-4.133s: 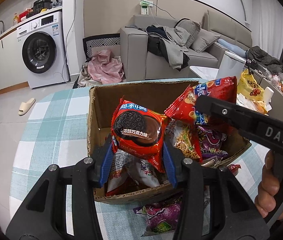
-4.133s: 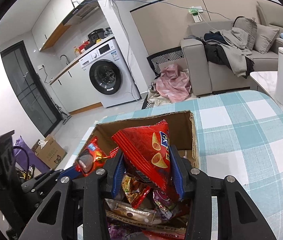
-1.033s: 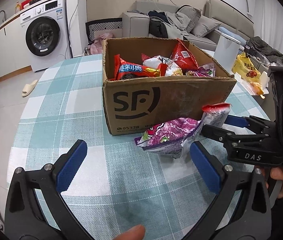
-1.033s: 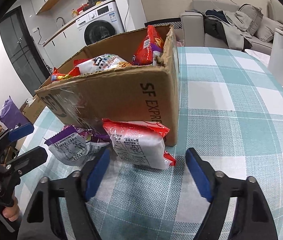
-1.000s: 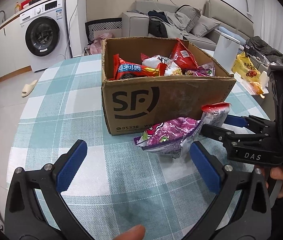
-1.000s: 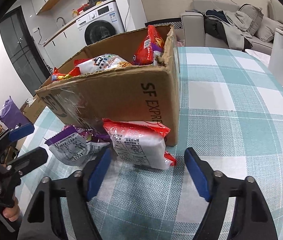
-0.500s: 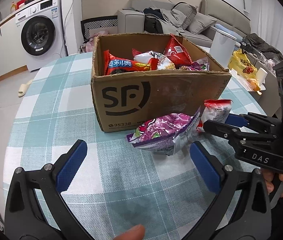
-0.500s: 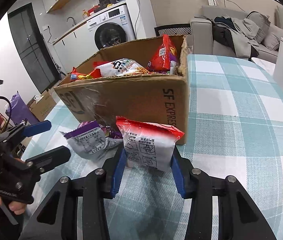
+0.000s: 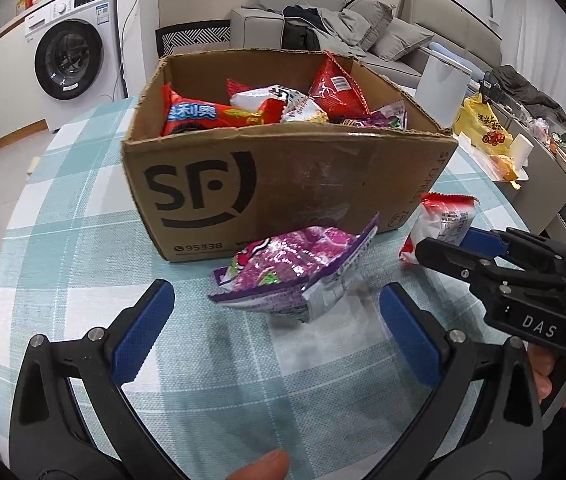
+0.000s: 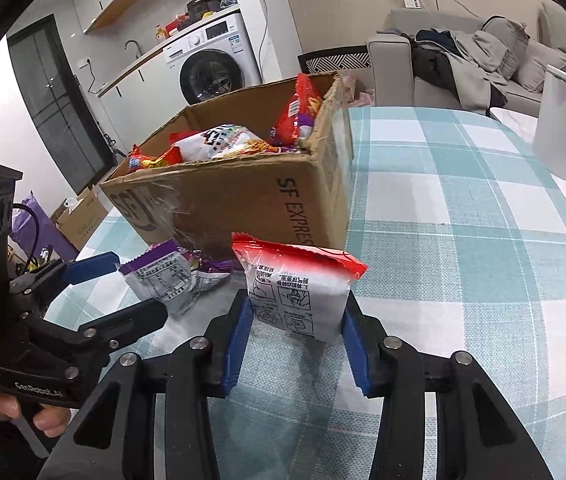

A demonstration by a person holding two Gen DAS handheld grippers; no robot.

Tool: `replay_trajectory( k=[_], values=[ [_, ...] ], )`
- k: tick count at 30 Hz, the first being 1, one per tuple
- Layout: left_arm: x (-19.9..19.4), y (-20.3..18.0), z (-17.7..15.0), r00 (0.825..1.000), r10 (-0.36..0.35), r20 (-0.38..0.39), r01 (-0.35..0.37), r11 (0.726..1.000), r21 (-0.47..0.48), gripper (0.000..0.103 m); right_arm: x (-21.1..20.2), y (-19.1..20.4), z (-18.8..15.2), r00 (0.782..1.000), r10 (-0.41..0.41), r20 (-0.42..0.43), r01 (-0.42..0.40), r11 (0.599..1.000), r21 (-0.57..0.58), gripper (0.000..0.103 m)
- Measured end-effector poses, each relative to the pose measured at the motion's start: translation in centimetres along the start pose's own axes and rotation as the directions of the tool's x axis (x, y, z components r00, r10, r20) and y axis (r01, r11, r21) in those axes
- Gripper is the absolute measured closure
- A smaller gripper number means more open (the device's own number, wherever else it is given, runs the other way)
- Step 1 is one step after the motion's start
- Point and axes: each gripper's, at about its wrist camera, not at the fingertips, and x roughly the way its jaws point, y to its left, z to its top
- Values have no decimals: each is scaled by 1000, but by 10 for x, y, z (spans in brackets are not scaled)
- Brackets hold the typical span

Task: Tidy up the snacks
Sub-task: 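Grasp the white-red bag with the right gripper while the left gripper grasps the purple bag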

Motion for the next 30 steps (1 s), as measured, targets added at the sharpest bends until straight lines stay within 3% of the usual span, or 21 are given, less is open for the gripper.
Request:
replay_trajectory(
  k=[6, 14, 21, 30],
  values=[
    [16, -12, 11, 1000, 22, -16, -22, 1000, 6, 0, -4, -5, 1, 1000, -1, 6, 1, 1000, 12, 59],
    [36, -15, 23, 993, 116, -30, -116, 993, -9, 0, -9, -6, 1, 1000, -1, 11, 1, 1000, 19, 59],
    [41, -6, 27, 993, 115, -39, -116, 993, -28, 1, -8, -4, 1, 1000, -1, 10, 1, 1000, 16, 59],
    [38, -8, 18, 997, 51, -50, -50, 999, 9, 32, -8, -3, 1, 1000, 0, 8, 0, 1000, 12, 59]
  ],
)
